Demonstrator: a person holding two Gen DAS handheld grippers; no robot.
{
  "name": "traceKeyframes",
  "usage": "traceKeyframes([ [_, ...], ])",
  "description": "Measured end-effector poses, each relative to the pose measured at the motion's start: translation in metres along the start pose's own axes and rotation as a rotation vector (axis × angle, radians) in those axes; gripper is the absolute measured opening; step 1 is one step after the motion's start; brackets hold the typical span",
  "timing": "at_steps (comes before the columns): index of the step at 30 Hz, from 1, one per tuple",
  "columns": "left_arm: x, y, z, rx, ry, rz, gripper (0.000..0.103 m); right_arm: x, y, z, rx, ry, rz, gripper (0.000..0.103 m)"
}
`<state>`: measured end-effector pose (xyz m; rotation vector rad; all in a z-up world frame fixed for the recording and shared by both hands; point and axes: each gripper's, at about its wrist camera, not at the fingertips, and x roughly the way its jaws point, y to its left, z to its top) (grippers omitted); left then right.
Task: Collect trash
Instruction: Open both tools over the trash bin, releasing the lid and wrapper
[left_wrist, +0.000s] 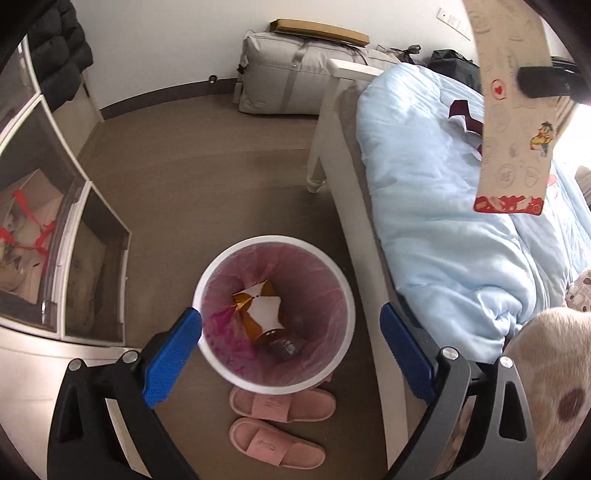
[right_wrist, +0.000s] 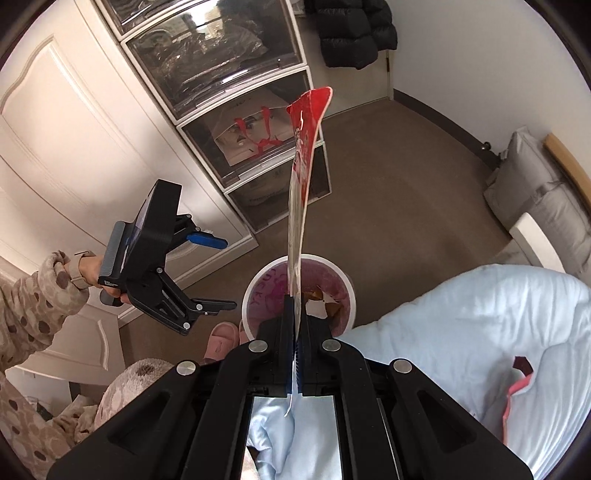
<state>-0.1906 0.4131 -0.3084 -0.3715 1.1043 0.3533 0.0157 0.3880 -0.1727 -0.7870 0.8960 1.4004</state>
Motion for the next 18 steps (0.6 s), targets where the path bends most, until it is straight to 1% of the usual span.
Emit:
traceKeyframes([
  [3, -0.015, 0.013, -0.012, -0.014, 0.002, 0.029, 0.095, 0.02, 0.01, 0.01, -0.029, 0.017, 0.025, 0.0],
  [6, -0.033, 0.027, -0.026, -0.028, 0.004, 0.08, 0.095, 0.04, 0.018, 0.017, -0.039, 0.037, 0.053, 0.0],
  [11, -0.065, 0.052, -0.052, -0.076, 0.011, 0.146, 0.095, 0.08, 0.033, 0.025, -0.078, 0.092, 0.082, 0.0],
  [15, -0.083, 0.064, -0.068, -0.085, 0.027, 0.194, 0.095, 0.116, 0.046, 0.028, -0.117, 0.137, 0.079, 0.001],
  [18, -0.097, 0.069, -0.076, -0.09, 0.021, 0.22, 0.095, 0.143, 0.052, 0.029, -0.133, 0.171, 0.055, 0.003],
])
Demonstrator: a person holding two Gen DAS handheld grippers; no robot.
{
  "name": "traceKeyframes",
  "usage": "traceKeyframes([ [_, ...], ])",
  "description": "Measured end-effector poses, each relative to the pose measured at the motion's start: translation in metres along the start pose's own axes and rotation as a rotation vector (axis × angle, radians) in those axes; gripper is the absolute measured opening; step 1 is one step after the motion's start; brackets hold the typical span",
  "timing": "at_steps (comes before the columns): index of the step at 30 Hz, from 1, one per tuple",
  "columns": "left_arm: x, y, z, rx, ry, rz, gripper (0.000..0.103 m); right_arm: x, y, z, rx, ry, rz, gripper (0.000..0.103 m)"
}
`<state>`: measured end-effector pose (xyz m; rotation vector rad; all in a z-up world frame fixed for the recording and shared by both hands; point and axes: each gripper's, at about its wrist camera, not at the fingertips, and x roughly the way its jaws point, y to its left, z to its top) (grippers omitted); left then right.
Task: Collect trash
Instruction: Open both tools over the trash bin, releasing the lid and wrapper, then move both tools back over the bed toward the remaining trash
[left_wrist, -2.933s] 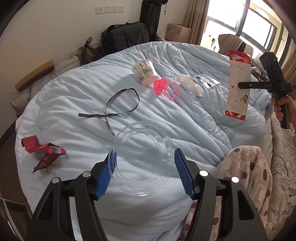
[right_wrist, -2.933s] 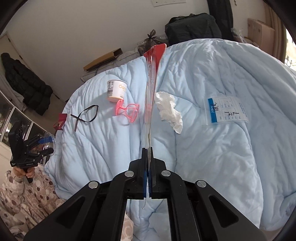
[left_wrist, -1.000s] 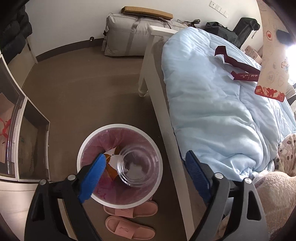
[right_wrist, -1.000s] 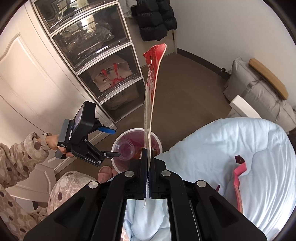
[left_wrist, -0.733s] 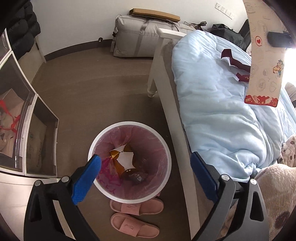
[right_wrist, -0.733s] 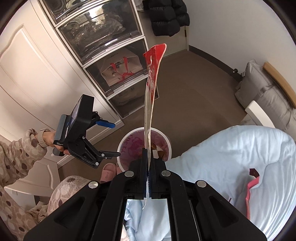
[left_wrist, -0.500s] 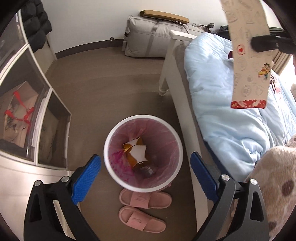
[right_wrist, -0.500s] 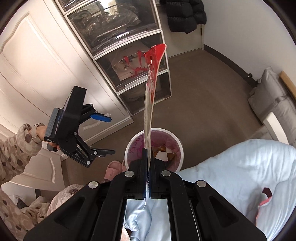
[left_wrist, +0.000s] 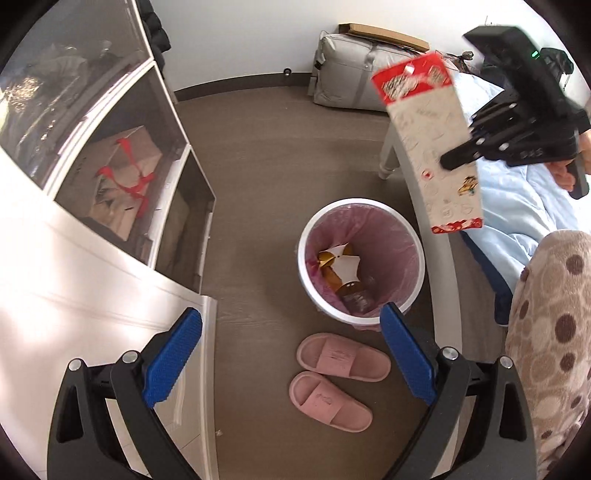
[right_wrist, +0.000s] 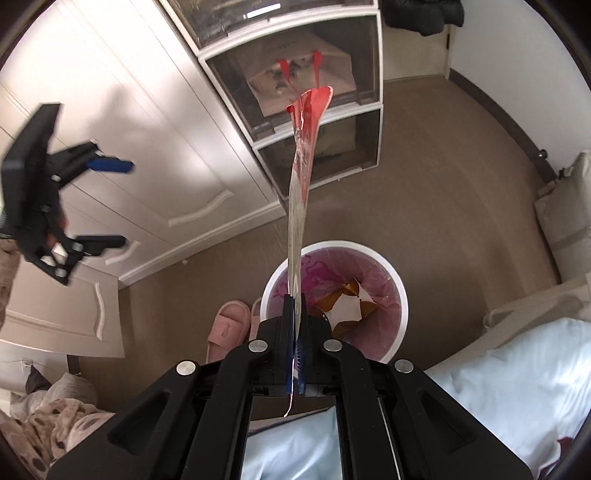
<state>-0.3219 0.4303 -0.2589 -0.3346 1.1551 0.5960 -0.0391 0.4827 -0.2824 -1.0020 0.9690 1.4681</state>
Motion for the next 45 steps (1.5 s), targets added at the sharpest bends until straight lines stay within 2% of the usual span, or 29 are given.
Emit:
traceKeyframes([
  [2, -0.005, 0.003, -0.004, -0.002, -0.004, 0.009, 0.095, 0.015, 0.0, 0.002, -0.018, 0.019, -0.039, 0.009],
  [6, -0.013, 0.006, -0.01, 0.003, -0.011, 0.024, 0.095, 0.03, 0.0, 0.005, -0.022, 0.043, -0.099, 0.032],
  [8, -0.015, 0.006, -0.01, 0.005, -0.017, 0.028, 0.095, 0.027, -0.002, 0.003, -0.021, 0.043, -0.116, 0.037],
  [9, -0.016, 0.006, -0.01, 0.004, -0.018, 0.027, 0.095, 0.023, -0.003, 0.003, -0.012, 0.034, -0.117, 0.047],
  [10, -0.016, 0.005, -0.009, 0.004, -0.021, 0.026, 0.095, 0.017, -0.005, 0.0, -0.009, 0.02, -0.129, 0.061],
  [12, -0.016, 0.002, -0.007, 0.007, -0.026, 0.023, 0.095, 0.005, -0.008, -0.007, -0.015, -0.02, -0.177, 0.07],
  [14, -0.016, -0.002, -0.005, 0.013, -0.033, 0.022, 0.095, -0.005, -0.014, -0.012, 0.0, -0.023, -0.181, 0.072],
  [18, -0.02, -0.013, 0.001, 0.03, -0.05, 0.013, 0.095, -0.027, -0.023, -0.022, 0.039, -0.048, -0.212, 0.083],
  [23, -0.029, -0.033, 0.014, 0.069, -0.082, 0.007, 0.095, -0.068, -0.029, -0.048, 0.089, -0.099, -0.255, 0.088],
  [28, -0.053, -0.069, 0.033, 0.111, -0.159, 0.013, 0.098, -0.115, -0.034, -0.084, 0.154, -0.155, -0.323, 0.092],
  [31, -0.071, -0.101, 0.046, 0.172, -0.223, -0.004, 0.098, -0.148, -0.037, -0.114, 0.199, -0.186, -0.364, 0.093],
  [38, -0.096, -0.18, 0.079, 0.3, -0.317, -0.052, 0.098, -0.214, -0.051, -0.203, 0.353, -0.257, -0.436, 0.096],
  [45, -0.103, -0.267, 0.11, 0.415, -0.362, -0.134, 0.098, -0.274, -0.073, -0.303, 0.512, -0.285, -0.532, 0.096],
])
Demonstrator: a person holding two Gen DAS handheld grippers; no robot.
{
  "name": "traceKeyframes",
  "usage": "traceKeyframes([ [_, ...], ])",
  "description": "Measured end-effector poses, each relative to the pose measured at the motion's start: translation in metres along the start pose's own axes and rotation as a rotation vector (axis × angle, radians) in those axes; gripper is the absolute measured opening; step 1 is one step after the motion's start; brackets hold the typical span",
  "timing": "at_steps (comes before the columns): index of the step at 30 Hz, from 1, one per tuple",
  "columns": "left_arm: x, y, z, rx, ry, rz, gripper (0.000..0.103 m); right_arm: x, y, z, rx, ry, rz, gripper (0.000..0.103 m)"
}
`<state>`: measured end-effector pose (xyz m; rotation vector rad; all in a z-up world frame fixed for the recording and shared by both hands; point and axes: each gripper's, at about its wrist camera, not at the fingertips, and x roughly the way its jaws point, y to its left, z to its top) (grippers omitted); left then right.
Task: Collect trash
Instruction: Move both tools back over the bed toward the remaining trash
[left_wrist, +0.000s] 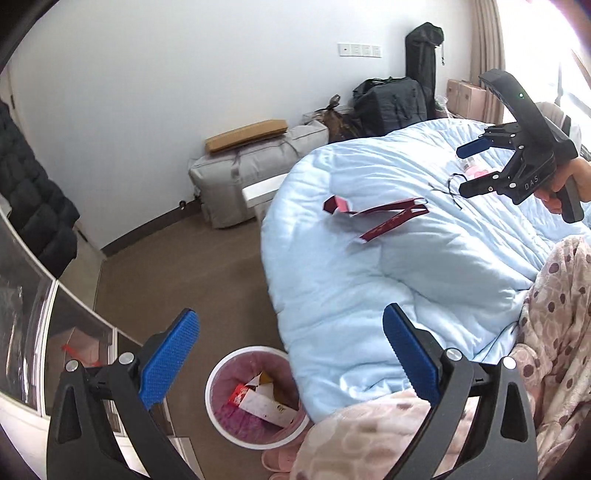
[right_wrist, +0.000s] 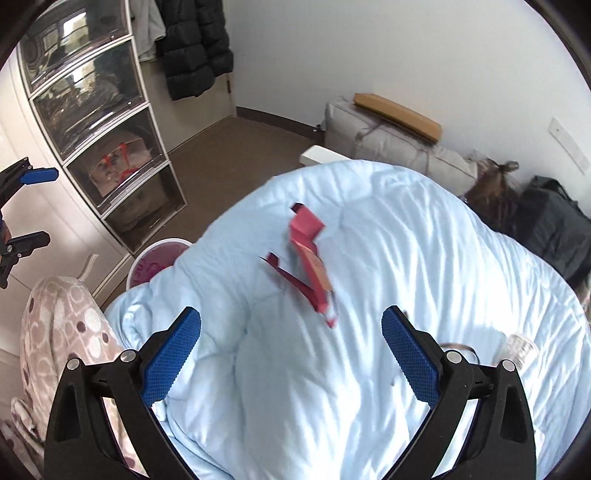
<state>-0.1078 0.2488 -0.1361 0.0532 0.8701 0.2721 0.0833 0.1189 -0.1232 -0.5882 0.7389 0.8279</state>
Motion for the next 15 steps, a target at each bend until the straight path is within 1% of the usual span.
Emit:
traceKeyframes([
  [5, 0.018, -0.05, 0.038, 0.06, -0.022, -0.078, 0.098, -0.034, -0.061, -0.042, 0.111, -0.014, -0.071, 0.096],
  [8, 0.03, -0.084, 0.057, 0.116, -0.026, -0.112, 0.098, -0.052, -0.091, -0.068, 0.166, -0.015, -0.113, 0.096],
  [12, 0.045, -0.124, 0.078, 0.173, -0.019, -0.158, 0.098, -0.074, -0.127, -0.104, 0.228, -0.024, -0.171, 0.096],
  [15, 0.057, -0.155, 0.093, 0.223, -0.008, -0.179, 0.098, -0.091, -0.155, -0.131, 0.293, -0.035, -0.194, 0.096],
])
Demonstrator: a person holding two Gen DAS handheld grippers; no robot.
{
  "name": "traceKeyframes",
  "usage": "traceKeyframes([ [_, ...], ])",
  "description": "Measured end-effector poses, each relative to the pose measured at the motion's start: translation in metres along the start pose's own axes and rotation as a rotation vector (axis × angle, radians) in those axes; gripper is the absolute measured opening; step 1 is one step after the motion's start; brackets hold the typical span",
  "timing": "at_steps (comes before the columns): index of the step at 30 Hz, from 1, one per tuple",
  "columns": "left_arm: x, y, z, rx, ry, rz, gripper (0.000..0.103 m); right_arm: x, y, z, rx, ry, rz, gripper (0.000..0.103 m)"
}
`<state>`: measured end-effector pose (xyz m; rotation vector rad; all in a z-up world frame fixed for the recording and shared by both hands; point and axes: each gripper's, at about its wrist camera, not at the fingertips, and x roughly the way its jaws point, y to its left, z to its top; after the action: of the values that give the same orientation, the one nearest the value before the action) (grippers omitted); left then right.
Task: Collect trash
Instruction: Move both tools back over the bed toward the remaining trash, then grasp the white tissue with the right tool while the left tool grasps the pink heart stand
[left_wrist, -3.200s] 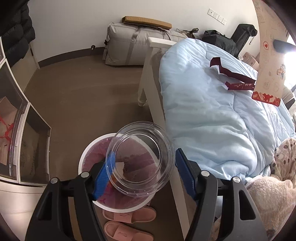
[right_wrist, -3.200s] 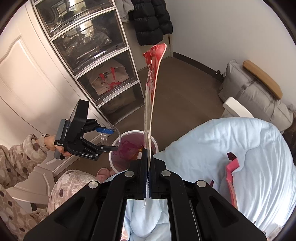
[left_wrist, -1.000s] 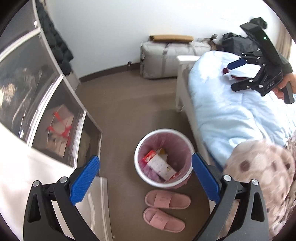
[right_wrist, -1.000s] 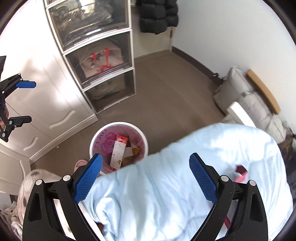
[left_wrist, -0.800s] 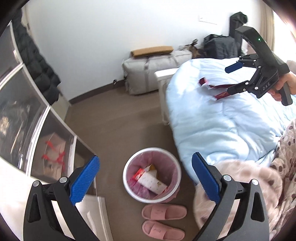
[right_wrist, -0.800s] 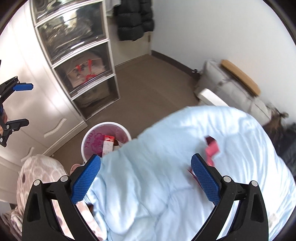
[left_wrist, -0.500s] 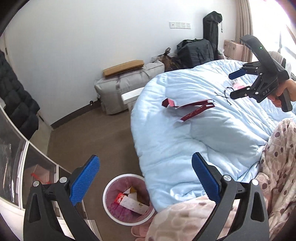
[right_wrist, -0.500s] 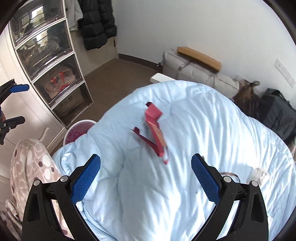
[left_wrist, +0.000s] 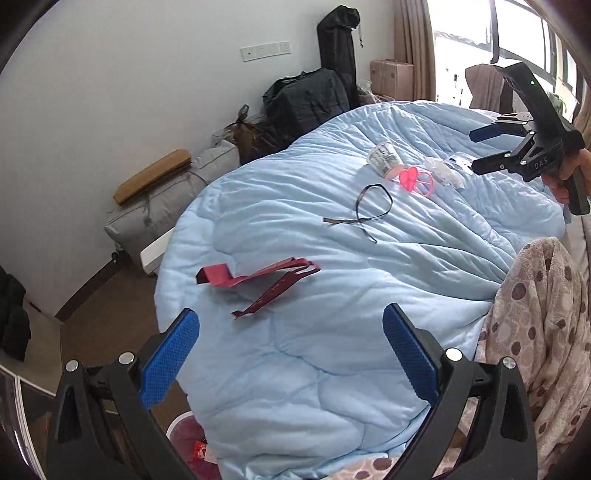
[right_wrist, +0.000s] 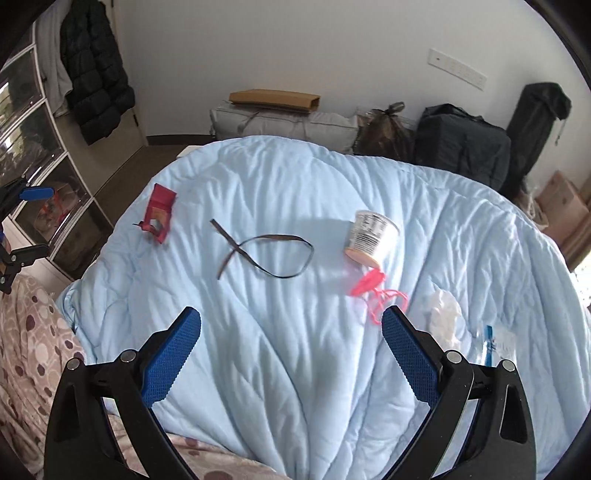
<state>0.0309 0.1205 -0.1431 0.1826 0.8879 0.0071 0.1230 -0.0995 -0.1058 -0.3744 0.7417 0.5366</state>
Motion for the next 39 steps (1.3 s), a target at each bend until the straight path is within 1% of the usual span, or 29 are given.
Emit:
traceKeyframes([
  [5, 0.026, -0.04, 0.031, 0.076, 0.02, -0.035, 0.098, -0.009, -0.063, -0.032, 0.102, 0.0, -0.04, 0.096],
  [14, 0.082, -0.121, 0.083, 0.157, 0.058, -0.116, 0.098, -0.013, -0.169, -0.097, 0.274, 0.031, -0.091, 0.096],
  [20, 0.125, -0.173, 0.115, 0.202, 0.093, -0.179, 0.098, -0.009, -0.224, -0.135, 0.368, 0.061, -0.106, 0.096],
  [23, 0.146, -0.187, 0.132, 0.176, 0.112, -0.229, 0.098, -0.005, -0.243, -0.148, 0.397, 0.077, -0.09, 0.096],
  [25, 0.16, -0.191, 0.143, 0.132, 0.125, -0.271, 0.098, -0.001, -0.252, -0.151, 0.406, 0.08, -0.073, 0.096],
  [27, 0.175, -0.193, 0.154, 0.088, 0.135, -0.297, 0.098, 0.002, -0.257, -0.152, 0.406, 0.08, -0.056, 0.096],
  [32, 0.204, -0.191, 0.175, 0.006, 0.15, -0.318, 0.098, 0.018, -0.264, -0.142, 0.381, 0.079, -0.021, 0.096],
  [34, 0.213, -0.192, 0.181, 0.005, 0.154, -0.311, 0.098, 0.027, -0.265, -0.135, 0.366, 0.08, -0.008, 0.096],
  [37, 0.225, -0.197, 0.185, 0.03, 0.167, -0.305, 0.097, 0.044, -0.264, -0.123, 0.348, 0.08, 0.02, 0.096],
  [39, 0.234, -0.201, 0.187, 0.041, 0.176, -0.299, 0.094, 0.057, -0.26, -0.114, 0.324, 0.082, 0.026, 0.096],
])
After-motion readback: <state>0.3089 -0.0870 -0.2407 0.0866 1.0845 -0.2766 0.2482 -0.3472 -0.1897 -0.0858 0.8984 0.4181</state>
